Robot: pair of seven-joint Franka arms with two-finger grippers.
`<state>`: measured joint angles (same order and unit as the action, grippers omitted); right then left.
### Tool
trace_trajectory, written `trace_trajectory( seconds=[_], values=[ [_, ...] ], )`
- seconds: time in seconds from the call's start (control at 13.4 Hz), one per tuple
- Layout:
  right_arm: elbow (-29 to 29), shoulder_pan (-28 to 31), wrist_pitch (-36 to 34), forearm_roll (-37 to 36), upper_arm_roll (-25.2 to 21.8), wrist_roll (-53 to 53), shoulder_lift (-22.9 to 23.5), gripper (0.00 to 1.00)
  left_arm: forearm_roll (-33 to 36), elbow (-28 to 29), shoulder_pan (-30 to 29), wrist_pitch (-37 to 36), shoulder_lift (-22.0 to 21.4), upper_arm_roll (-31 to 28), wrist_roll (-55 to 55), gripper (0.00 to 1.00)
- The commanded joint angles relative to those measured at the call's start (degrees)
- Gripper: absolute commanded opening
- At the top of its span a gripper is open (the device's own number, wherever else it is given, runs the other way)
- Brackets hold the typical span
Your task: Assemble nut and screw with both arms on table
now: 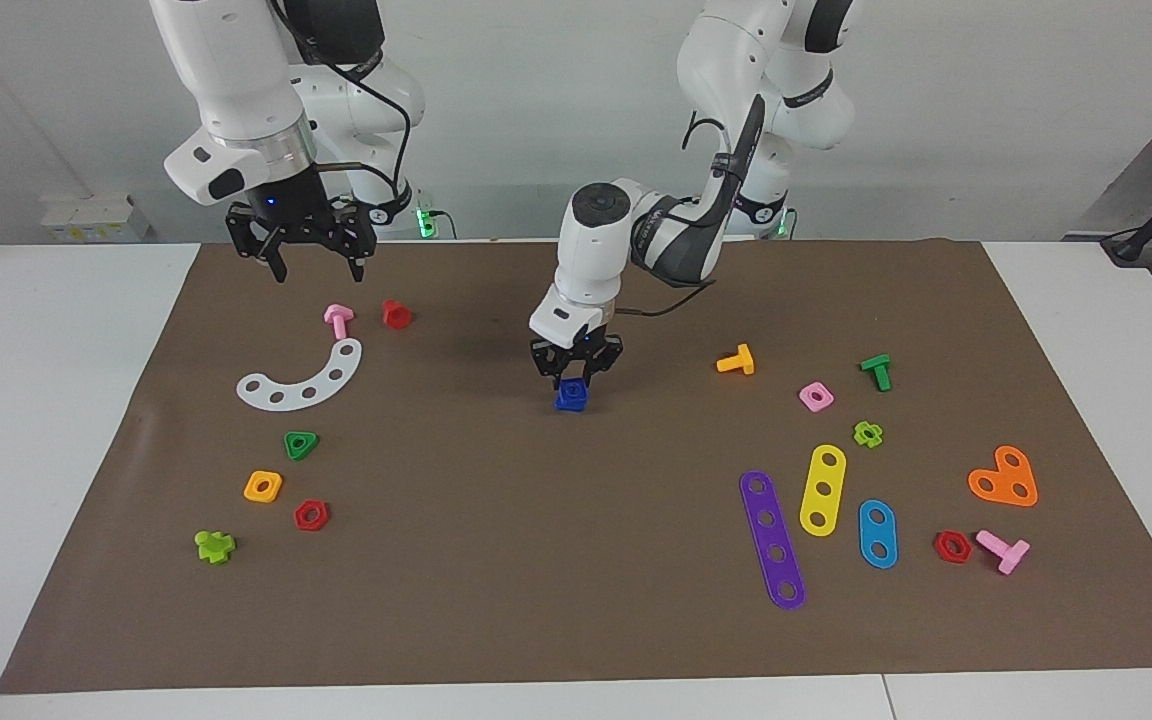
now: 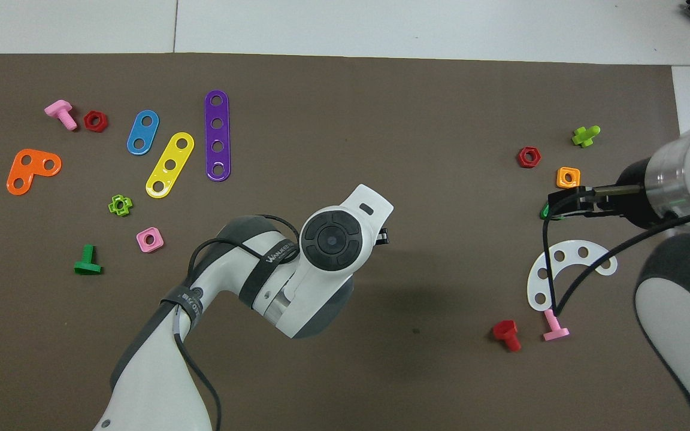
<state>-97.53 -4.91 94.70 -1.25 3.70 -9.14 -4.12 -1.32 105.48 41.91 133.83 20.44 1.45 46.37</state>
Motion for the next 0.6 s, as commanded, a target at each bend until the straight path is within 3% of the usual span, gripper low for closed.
trace_trajectory(
  seconds=[0.0,0.52],
  values=[
    [-0.02,0.60,-1.80,1.34,0.26,1.67,-0.89,0.98,2.81,2.71,-0.07,1.43,2.32,-1.10,-0.58,0.00],
    [-0.73,0.69,-3.56,1.34,0.17,1.32,-1.69,0.99,2.82,3.60,0.80,1.00,1.97,-0.84,-0.67,0.00]
  ],
)
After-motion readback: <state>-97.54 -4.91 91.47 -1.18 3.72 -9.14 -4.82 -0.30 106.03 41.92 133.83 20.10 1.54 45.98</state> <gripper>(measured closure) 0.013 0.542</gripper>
